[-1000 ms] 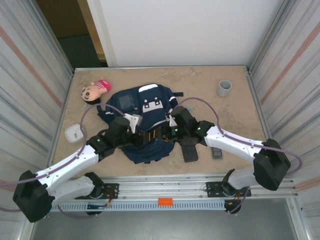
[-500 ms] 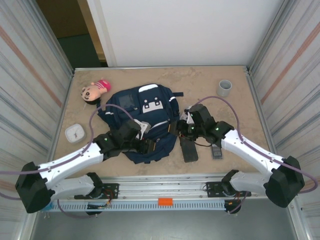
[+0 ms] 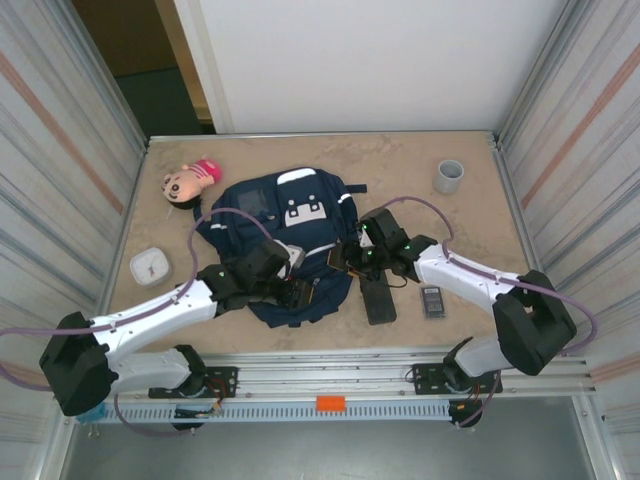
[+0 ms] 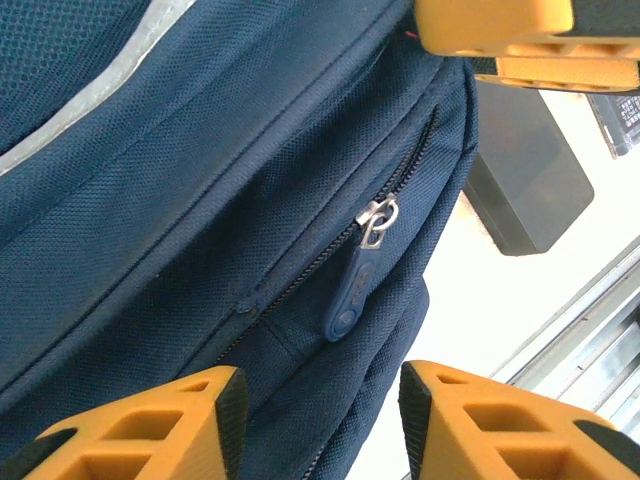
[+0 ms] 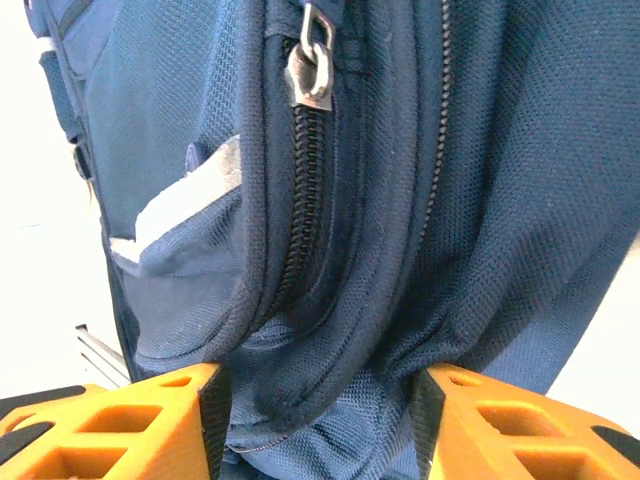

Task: Pack the student bag

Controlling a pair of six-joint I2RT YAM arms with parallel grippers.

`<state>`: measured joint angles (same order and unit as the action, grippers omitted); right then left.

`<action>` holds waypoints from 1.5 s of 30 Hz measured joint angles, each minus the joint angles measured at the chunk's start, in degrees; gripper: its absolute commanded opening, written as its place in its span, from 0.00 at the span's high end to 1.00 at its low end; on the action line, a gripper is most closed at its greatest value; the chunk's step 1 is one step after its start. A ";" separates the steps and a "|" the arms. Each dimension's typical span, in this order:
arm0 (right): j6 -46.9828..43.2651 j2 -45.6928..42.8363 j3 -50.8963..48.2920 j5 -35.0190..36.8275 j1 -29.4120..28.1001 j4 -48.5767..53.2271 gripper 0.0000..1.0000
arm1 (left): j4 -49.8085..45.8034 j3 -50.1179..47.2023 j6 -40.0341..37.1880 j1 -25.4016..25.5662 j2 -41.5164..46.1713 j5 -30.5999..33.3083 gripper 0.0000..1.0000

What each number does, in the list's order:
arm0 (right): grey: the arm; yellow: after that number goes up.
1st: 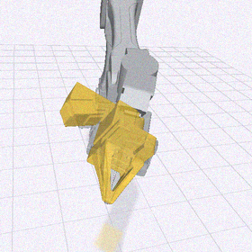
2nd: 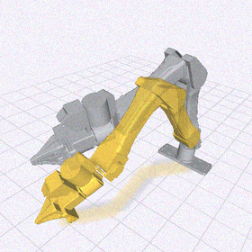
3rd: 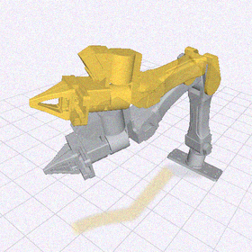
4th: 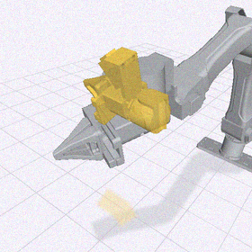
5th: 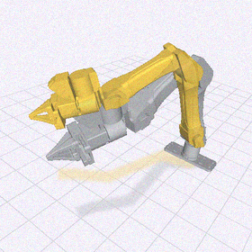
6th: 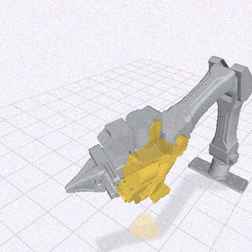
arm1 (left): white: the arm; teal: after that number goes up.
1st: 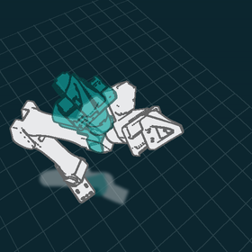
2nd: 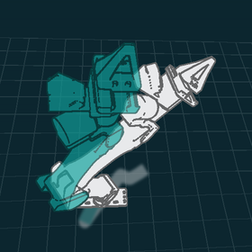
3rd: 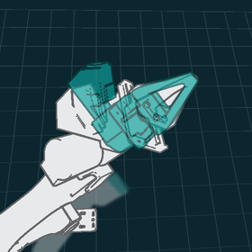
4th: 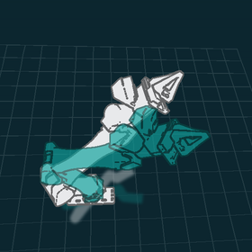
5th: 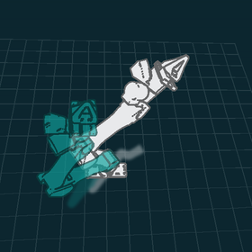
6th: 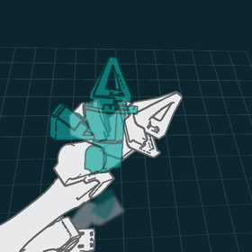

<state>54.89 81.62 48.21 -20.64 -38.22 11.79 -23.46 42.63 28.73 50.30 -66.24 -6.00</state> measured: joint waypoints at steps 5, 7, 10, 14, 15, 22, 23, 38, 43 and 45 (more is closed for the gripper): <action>0.20 0.85 0.11 -0.35 0.00 -1.11 0.47 | 0.83 0.00 -0.02 -0.11 0.00 -0.31 0.54; 0.15 0.79 0.70 -0.07 -0.07 -0.37 0.44 | 0.83 0.00 0.00 -0.39 0.07 -0.28 0.54; -0.07 -0.83 1.20 2.05 -0.68 1.95 0.44 | 0.94 -0.28 0.07 -1.07 0.87 -0.02 0.54; -0.02 -5.20 1.18 4.44 -1.44 4.48 0.44 | 1.25 -1.20 0.31 -2.01 2.86 0.13 0.54; 0.00 -6.43 1.18 4.68 -1.60 4.57 0.43 | 1.27 -1.44 0.50 -2.25 3.13 0.13 0.54; 0.70 -5.18 1.25 3.96 -2.78 2.82 0.39 | 1.44 -2.19 0.72 -2.47 3.21 0.13 0.54; 1.20 -3.93 1.29 3.82 -2.95 2.49 0.38 | 1.46 -2.19 0.72 -2.47 3.21 0.13 0.54; 5.62 5.38 2.95 3.78 -3.50 0.11 0.92 | 2.71 -2.27 0.70 -2.47 3.28 -0.07 0.54; 6.19 3.13 3.08 5.60 -3.58 -2.03 1.00 | 2.78 -2.27 0.68 -2.58 3.28 -0.39 0.54; 6.16 1.44 3.61 6.29 -4.00 -2.51 1.00 | 2.95 -2.27 0.70 -2.62 3.28 -0.42 0.54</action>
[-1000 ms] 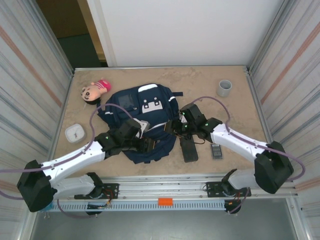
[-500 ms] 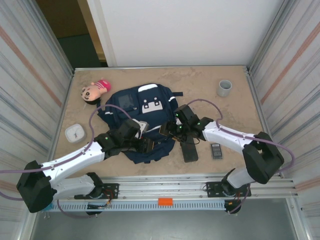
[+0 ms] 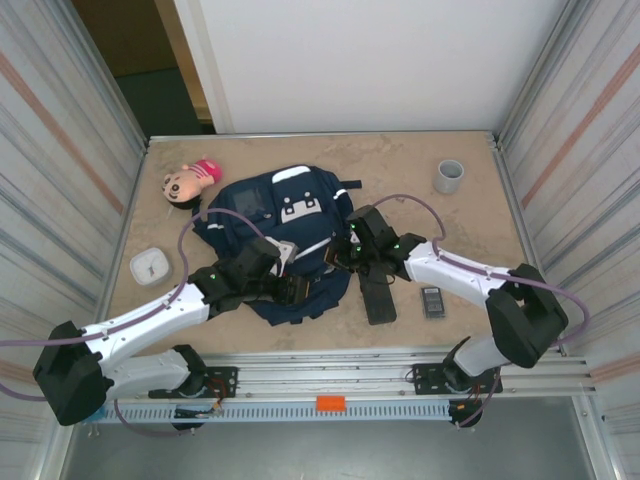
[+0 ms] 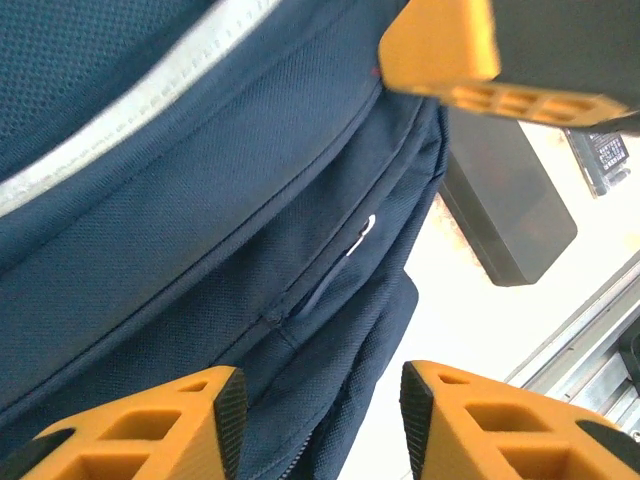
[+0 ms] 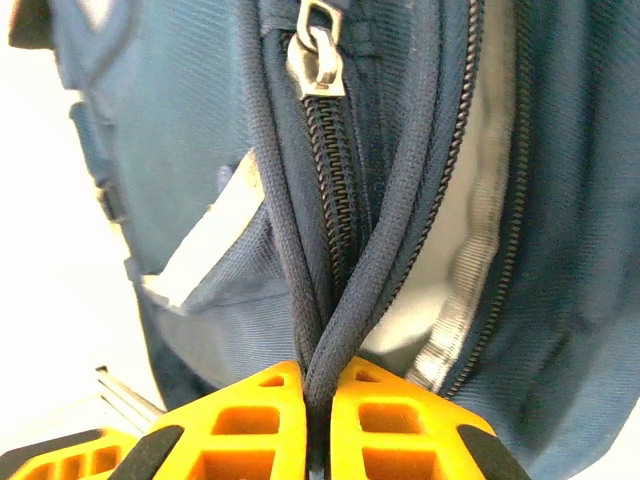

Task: Pack the student bag

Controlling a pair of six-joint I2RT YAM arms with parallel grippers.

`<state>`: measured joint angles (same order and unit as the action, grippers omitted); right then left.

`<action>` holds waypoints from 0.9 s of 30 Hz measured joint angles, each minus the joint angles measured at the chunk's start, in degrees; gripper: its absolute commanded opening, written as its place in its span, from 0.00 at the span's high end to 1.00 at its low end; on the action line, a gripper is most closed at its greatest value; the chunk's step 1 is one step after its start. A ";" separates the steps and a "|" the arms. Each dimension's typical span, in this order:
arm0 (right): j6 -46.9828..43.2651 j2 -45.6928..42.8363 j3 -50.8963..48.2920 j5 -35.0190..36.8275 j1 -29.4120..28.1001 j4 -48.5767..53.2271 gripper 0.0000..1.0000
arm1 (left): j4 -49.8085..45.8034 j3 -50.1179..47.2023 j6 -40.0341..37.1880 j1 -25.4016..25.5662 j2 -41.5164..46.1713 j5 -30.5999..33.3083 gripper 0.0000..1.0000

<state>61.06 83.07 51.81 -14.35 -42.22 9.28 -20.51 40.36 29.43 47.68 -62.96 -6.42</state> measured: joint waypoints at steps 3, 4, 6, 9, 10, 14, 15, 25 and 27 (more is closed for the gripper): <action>-0.04 -2.40 1.36 1.29 -0.85 -0.66 1.00 | 0.85 0.00 0.31 0.00 0.00 -0.37 0.54; -0.04 -2.95 1.79 1.57 -1.05 -0.74 1.00 | 1.03 0.00 0.48 0.00 0.04 -0.59 0.54; -0.13 -3.69 2.36 2.34 -1.57 -0.83 1.00 | 1.31 0.00 1.11 0.00 0.31 -1.07 0.54; -0.20 -4.07 2.93 2.95 -2.12 -0.68 1.00 | 2.45 0.00 2.62 0.00 1.01 -1.27 0.54; -0.22 -4.07 3.02 3.06 -2.25 -0.68 1.00 | 3.04 0.00 3.08 0.00 1.22 -1.25 0.53; -0.22 -4.07 3.32 3.74 -2.67 -0.57 1.00 | 5.20 0.00 4.39 0.00 1.53 -1.29 0.53; -0.22 -4.07 3.54 3.87 -2.73 -0.39 1.00 | 5.64 -0.02 4.72 0.00 1.53 -1.46 0.53; -0.20 -4.07 4.98 4.11 -3.10 0.07 1.00 | 5.57 0.09 6.82 -0.11 1.46 -1.92 0.52; -0.20 -4.07 5.01 4.11 -3.21 0.15 1.00 | 4.63 0.09 7.15 -0.37 1.46 -1.92 0.52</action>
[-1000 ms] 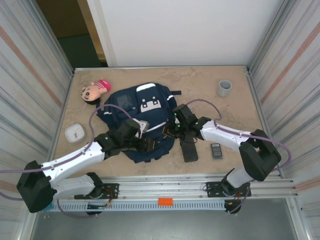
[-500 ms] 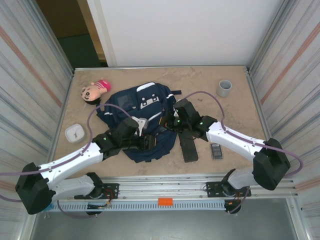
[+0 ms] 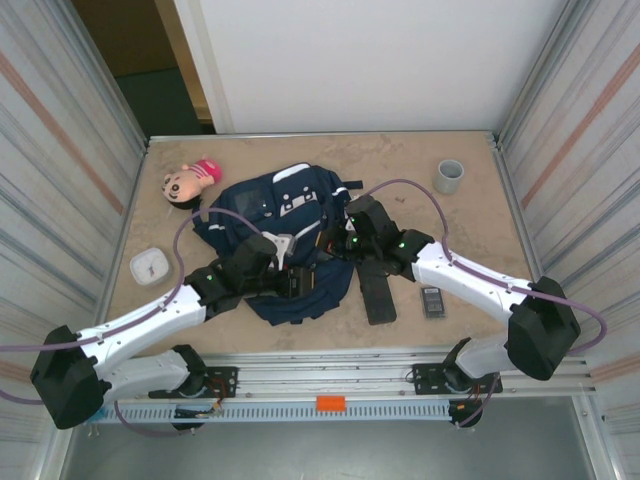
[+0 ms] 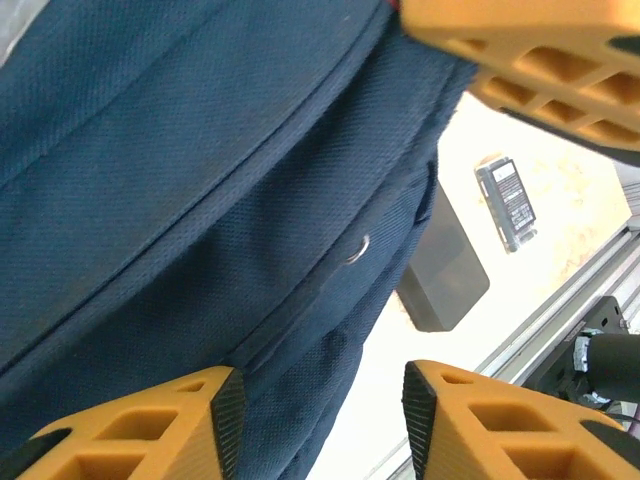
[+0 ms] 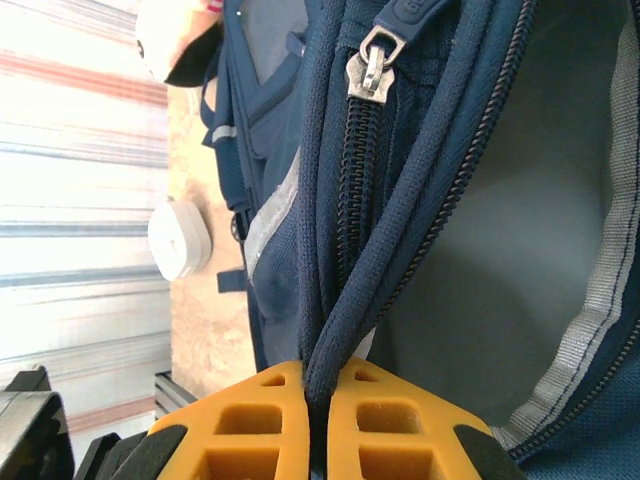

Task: Pack the student bag

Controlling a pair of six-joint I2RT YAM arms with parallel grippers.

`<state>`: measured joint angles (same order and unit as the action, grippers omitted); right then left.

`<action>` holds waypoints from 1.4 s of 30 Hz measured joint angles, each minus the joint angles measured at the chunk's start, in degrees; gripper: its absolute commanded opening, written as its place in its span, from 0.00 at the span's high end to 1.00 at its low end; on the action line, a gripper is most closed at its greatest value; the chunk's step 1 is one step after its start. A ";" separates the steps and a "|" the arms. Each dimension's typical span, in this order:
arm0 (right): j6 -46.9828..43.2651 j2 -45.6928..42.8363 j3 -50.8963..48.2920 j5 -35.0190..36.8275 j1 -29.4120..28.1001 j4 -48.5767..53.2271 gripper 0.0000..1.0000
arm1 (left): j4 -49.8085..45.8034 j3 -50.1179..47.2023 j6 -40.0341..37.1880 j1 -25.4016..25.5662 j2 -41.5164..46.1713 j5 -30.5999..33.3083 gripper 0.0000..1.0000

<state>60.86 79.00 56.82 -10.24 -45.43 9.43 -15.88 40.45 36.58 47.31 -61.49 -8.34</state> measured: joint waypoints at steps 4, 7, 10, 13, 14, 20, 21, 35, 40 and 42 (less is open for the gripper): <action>0.00 0.00 0.33 -0.02 0.00 0.04 1.00 | -0.94 0.00 1.05 -1.27 0.00 -0.24 0.52; 0.00 0.00 0.63 -0.02 0.00 0.00 1.00 | -0.79 0.00 1.20 -1.88 -0.17 -1.14 0.52; 0.00 0.02 0.68 -0.02 -0.02 0.02 1.00 | 0.13 0.00 1.18 -2.01 -1.60 -2.71 0.52; 0.00 0.02 0.72 -0.02 -0.13 0.04 1.00 | 1.90 0.04 1.33 -2.01 -3.82 -4.13 0.51; -0.02 0.02 0.72 0.02 -0.20 0.04 1.00 | 2.49 0.04 1.49 -2.01 -4.31 -4.35 0.51; -0.02 0.13 1.40 0.72 -0.24 0.48 1.00 | 4.85 0.04 3.39 -2.23 -5.92 -5.66 0.54; -0.02 0.13 1.57 0.94 -0.24 0.50 1.00 | 5.07 0.04 3.61 -2.23 -5.86 -5.64 0.54; 0.44 0.85 4.59 1.49 -0.24 0.44 1.00 | 2.82 -5.60 13.46 -2.25 8.17 -3.39 0.46; 0.46 1.33 4.61 1.42 -0.24 0.44 1.00 | 2.21 -5.92 14.97 -2.25 7.10 -3.43 0.44; 0.46 1.46 4.98 1.38 -0.26 0.48 1.00 | 2.69 -5.92 15.15 -2.25 6.03 -3.50 0.44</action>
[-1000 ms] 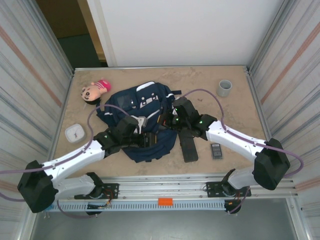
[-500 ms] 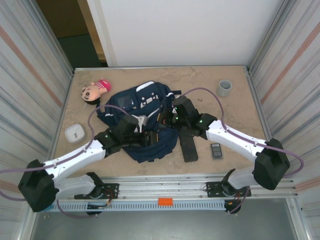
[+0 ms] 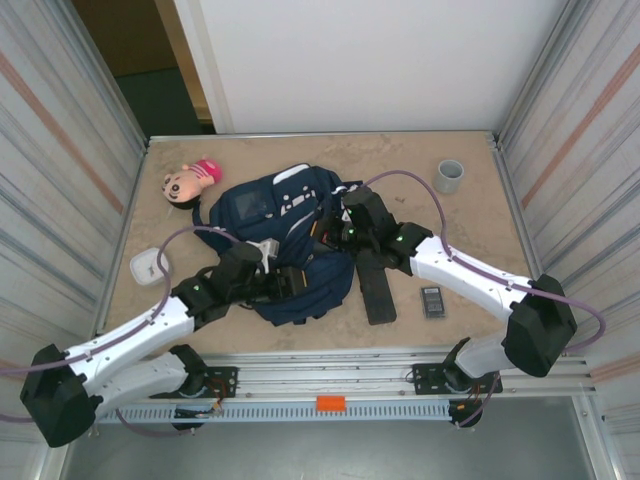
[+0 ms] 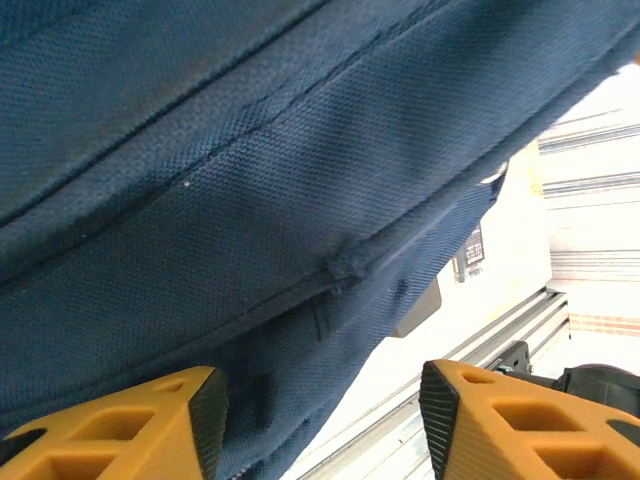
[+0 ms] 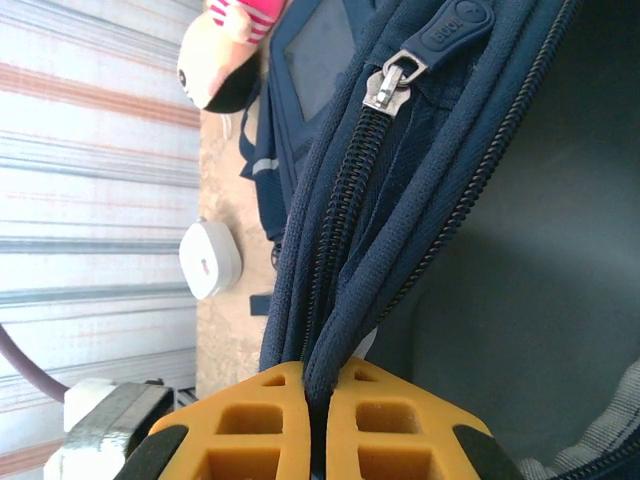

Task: Pack the student bag

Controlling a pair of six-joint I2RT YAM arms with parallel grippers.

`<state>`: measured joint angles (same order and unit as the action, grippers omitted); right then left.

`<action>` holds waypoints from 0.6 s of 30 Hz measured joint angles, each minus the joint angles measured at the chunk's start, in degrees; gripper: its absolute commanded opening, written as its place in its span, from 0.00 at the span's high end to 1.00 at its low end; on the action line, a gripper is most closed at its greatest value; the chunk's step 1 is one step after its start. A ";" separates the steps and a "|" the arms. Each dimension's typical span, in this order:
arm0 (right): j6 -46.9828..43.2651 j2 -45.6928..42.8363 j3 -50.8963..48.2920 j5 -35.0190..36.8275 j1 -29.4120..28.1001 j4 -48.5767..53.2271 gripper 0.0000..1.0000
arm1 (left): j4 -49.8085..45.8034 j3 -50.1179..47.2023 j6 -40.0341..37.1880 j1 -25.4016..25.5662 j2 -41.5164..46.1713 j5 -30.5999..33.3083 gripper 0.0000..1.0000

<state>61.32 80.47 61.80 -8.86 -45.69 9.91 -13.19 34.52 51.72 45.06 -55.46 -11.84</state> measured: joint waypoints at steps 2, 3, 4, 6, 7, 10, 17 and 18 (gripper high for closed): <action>0.00 0.15 0.46 -0.11 -0.02 -0.02 1.00 | 1.14 0.02 -0.02 0.00 -1.73 -0.17 0.45; 0.00 0.17 0.48 -0.11 -0.07 -0.02 1.00 | 1.81 0.07 -0.02 0.00 -2.58 -0.17 0.46; 0.00 0.20 0.48 -0.09 -0.07 -0.02 1.00 | 2.60 0.09 -0.09 0.00 -3.43 -0.20 0.47; 0.00 0.31 0.48 0.09 -0.04 -0.02 1.00 | 4.17 0.20 -0.50 0.04 -5.25 -0.39 0.48; 0.00 0.39 0.57 0.15 -0.04 -0.02 1.00 | 4.98 0.39 -0.70 0.04 -6.21 -0.42 0.49; 0.00 0.74 1.11 0.35 -0.04 -0.02 1.00 | 6.29 1.51 -1.66 0.04 -8.24 -0.39 0.51; -0.02 0.94 2.10 1.22 -0.04 -0.52 1.00 | 7.19 2.64 -4.31 0.33 -8.04 1.03 0.58; -0.02 0.94 2.14 1.27 -0.04 -0.57 1.00 | 7.19 2.64 -4.57 0.39 -7.76 1.46 0.60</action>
<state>61.30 81.41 63.94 -7.60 -45.74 9.34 -6.00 37.17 47.16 45.45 -63.22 -10.37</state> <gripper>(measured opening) 0.059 0.424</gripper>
